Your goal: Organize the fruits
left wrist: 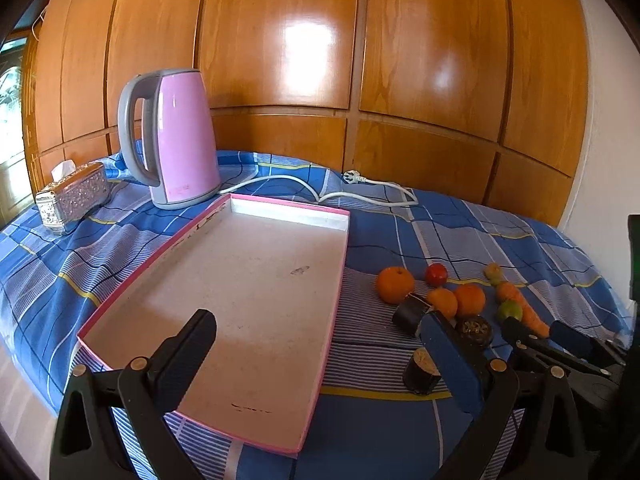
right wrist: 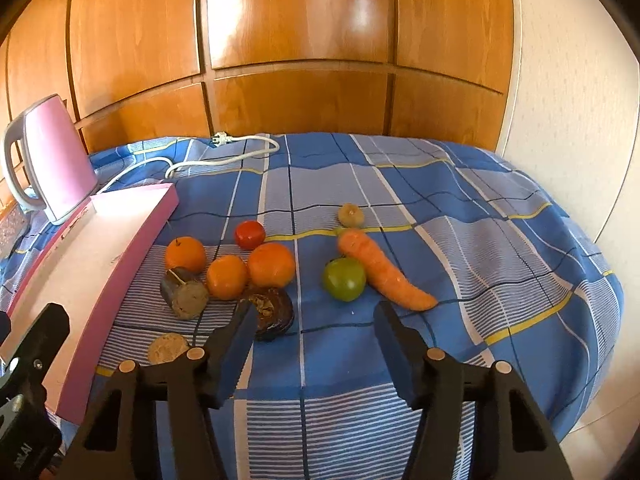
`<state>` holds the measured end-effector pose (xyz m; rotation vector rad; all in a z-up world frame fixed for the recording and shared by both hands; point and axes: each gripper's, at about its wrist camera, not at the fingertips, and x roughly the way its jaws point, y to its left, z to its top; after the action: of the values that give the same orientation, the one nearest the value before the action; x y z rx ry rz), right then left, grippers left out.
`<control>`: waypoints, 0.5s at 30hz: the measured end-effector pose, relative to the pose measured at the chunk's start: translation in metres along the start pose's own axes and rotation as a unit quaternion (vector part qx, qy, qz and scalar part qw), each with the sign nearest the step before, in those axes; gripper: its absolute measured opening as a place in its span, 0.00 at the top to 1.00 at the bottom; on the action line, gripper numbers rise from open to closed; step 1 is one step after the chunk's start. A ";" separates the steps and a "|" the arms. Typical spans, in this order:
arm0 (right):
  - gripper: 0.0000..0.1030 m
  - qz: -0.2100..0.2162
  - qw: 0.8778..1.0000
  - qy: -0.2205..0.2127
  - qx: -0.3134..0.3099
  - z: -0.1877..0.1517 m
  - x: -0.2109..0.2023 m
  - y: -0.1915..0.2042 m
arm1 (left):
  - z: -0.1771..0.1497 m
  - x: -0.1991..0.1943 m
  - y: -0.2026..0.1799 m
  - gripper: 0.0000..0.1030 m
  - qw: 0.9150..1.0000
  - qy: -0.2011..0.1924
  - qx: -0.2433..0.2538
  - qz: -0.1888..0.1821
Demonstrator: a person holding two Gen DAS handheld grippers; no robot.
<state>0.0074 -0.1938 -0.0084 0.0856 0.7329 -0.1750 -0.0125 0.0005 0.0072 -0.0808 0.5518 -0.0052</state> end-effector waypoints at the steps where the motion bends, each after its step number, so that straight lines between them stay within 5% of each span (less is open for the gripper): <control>1: 0.40 0.002 1.000 0.001 0.000 -0.001 0.000 0.000 | 0.000 0.000 -0.001 0.00 1.000 0.000 0.002 0.000; 15: 0.41 0.017 1.000 0.019 0.005 -0.002 0.005 -0.001 | -0.002 -0.001 -0.011 0.01 1.000 0.000 0.026 -0.009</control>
<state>0.0094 -0.1949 -0.0129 0.1112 0.7679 -0.1452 -0.0137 -0.0103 0.0069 -0.0354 0.5499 -0.0370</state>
